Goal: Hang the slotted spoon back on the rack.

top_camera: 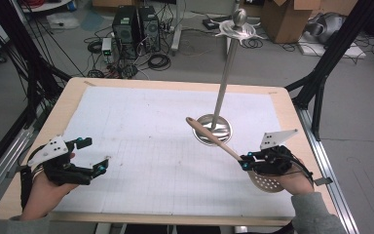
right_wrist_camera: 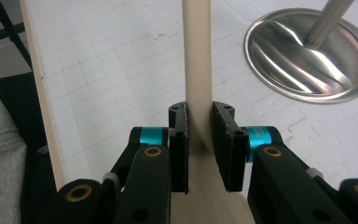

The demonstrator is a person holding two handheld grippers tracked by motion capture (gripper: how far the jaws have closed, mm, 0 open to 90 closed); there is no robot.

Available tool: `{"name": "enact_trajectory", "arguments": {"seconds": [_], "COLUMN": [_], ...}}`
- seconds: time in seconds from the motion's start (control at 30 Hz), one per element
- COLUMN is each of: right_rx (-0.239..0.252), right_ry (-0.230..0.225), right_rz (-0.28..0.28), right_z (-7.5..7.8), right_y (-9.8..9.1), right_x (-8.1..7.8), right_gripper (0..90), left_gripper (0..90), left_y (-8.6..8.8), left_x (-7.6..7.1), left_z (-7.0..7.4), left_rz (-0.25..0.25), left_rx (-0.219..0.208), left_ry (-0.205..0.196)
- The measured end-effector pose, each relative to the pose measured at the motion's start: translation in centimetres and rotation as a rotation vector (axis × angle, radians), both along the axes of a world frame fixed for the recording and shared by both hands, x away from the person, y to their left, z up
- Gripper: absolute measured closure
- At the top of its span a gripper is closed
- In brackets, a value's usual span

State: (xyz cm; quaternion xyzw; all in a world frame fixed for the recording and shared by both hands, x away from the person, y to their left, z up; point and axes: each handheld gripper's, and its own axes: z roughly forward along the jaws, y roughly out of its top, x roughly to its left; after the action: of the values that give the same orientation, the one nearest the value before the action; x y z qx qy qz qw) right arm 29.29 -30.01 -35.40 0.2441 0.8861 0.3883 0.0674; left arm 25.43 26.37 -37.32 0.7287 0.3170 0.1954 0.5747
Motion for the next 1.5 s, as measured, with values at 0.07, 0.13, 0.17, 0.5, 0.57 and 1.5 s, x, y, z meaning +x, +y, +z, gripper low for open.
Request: {"name": "enact_trajectory", "arguments": {"seconds": [0.07,0.13,0.17,0.5,0.57,1.5], "right_rx": [0.001,0.007,0.012,0.053,0.064,0.167], "right_ry": [-0.006,-0.01,-0.007,-0.032,-0.038,-0.117], "right_rz": [-0.005,-0.015,-0.019,-0.057,-0.065,-0.146], "right_z": [0.1,0.3,0.4,1.4,1.6,4.3], "right_y": [-0.4,-0.9,-1.1,-3.3,-3.6,-7.6], "right_x": [0.0,0.0,-0.1,-0.5,-0.6,-1.4], "right_gripper": [77.2,77.2,77.1,77.2,77.2,77.2], "left_gripper": [1.8,1.8,1.9,1.9,1.9,1.9], "left_y": [0.0,0.0,0.0,-0.1,-0.1,0.0], "left_x": [0.0,0.0,0.0,0.1,0.1,0.1], "left_z": [0.0,0.0,0.0,-0.1,-0.1,0.0], "left_rz": [-0.001,-0.002,0.0,-0.003,-0.004,-0.001], "left_rx": [0.0,0.004,0.004,0.006,0.005,0.001], "left_ry": [0.0,0.0,0.0,0.004,0.003,0.005]}}
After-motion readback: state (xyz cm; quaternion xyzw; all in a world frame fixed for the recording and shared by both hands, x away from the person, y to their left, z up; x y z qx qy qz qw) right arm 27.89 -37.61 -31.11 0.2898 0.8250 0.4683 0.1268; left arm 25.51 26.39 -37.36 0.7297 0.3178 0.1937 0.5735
